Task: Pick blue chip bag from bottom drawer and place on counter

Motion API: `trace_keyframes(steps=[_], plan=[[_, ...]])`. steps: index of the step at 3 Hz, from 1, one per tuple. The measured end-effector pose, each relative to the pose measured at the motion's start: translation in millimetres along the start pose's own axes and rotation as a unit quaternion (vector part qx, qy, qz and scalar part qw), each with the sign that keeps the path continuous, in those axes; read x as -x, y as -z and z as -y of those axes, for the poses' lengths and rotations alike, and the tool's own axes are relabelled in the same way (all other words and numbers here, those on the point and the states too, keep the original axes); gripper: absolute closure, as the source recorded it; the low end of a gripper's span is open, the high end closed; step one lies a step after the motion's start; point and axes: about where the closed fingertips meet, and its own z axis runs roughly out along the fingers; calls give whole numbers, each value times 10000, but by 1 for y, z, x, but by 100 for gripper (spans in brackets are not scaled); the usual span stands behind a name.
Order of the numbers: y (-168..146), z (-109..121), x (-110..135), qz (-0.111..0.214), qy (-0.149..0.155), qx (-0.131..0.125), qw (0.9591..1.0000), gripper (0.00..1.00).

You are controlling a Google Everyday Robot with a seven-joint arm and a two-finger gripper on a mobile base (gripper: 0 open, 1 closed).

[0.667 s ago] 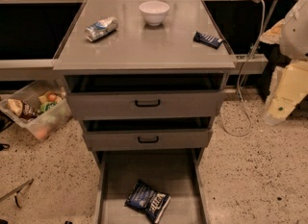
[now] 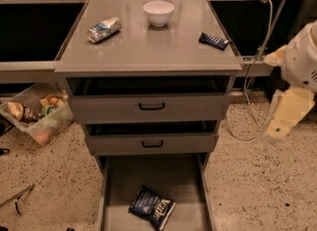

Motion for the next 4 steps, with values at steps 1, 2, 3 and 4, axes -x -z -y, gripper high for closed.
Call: trace_keyframes(steps=[1, 2, 3, 4], plan=[[-68, -22, -20, 165, -380, 134, 9991, 0], [-147, -63, -29, 464, -538, 458, 9964, 0], [-246, -122, -32, 843, -567, 1032, 9895, 0], [-273, -132, -33, 928, -647, 1037, 9882, 0]])
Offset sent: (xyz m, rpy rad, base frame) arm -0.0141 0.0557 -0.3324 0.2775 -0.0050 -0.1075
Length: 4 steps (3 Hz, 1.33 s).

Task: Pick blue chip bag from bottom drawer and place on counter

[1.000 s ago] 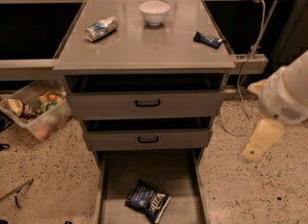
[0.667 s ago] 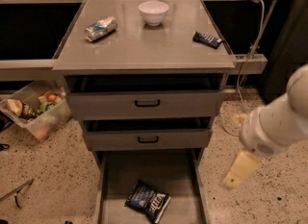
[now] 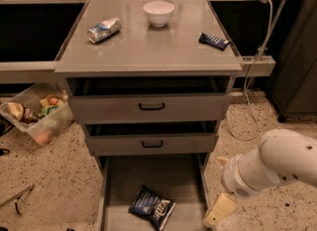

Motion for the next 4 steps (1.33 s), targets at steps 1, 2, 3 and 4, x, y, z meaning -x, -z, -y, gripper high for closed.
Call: trace_keyframes(steps=[1, 2, 3, 4], plan=[[0, 0, 0, 0, 0, 0, 10000, 0], [-38, 4, -16, 152, -104, 48, 9998, 0], [-121, -7, -45, 149, -178, 230, 9995, 0], [-191, 3, -73, 375, -463, 114, 9982, 0]])
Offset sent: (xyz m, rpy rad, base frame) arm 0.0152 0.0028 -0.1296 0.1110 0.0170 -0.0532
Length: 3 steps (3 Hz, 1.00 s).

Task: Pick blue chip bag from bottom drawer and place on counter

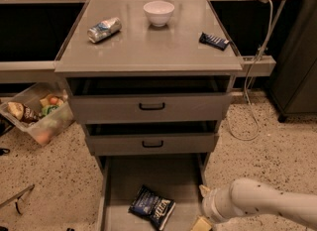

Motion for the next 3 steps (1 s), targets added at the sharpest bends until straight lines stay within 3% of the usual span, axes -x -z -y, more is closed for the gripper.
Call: trace_keyframes(steps=[1, 2, 3], plan=[[-56, 42, -4, 553, -253, -445, 9972, 0], [-105, 78, 11, 1171, -389, -673, 9901, 0], [-136, 68, 1, 1248, -630, -490, 9890, 0]])
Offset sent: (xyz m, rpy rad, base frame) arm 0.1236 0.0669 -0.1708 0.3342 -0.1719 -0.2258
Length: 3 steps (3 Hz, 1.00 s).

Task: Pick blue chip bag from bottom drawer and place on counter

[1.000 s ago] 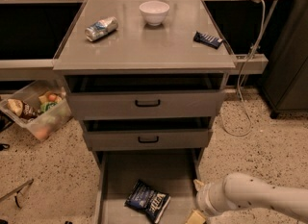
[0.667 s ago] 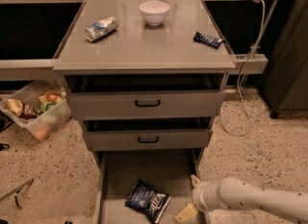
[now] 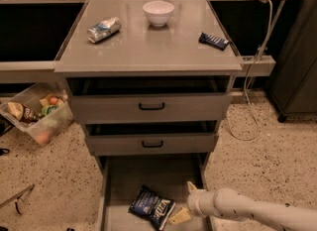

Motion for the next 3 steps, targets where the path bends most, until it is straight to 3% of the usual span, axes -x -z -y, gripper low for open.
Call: trace_keyframes(steps=[1, 2, 3], plan=[[0, 0, 0, 0, 0, 0, 10000, 0], [-20, -4, -3, 59, 31, 117, 9999, 0], [-59, -7, -11, 114, 87, 227, 9996, 0]])
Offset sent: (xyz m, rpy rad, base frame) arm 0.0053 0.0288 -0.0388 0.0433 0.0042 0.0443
